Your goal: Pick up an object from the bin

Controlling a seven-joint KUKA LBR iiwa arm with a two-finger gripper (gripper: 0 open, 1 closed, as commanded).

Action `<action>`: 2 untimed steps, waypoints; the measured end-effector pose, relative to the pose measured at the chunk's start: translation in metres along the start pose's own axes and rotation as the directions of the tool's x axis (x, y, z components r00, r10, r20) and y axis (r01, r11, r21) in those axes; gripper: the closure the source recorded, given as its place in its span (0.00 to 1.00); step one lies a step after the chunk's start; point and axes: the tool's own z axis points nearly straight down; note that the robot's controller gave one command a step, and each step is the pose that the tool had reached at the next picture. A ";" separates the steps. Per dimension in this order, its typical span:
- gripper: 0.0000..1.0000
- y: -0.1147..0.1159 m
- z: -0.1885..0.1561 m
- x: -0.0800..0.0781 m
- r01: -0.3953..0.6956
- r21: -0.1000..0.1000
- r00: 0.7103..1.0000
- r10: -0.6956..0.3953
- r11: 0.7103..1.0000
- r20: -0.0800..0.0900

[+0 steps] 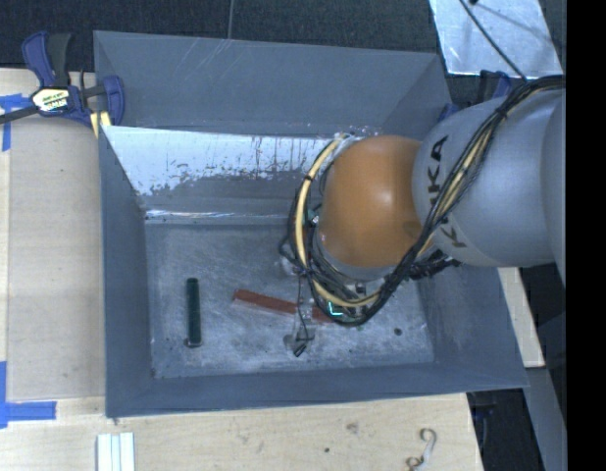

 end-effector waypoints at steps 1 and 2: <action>0.00 0.007 0.069 -0.027 -0.181 0.000 0.983 0.181 0.983 0.003; 0.00 0.007 0.069 -0.027 -0.182 -0.001 0.983 0.182 0.983 0.004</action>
Offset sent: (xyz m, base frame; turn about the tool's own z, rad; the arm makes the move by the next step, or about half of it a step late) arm 0.0265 0.0077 -0.0679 0.1831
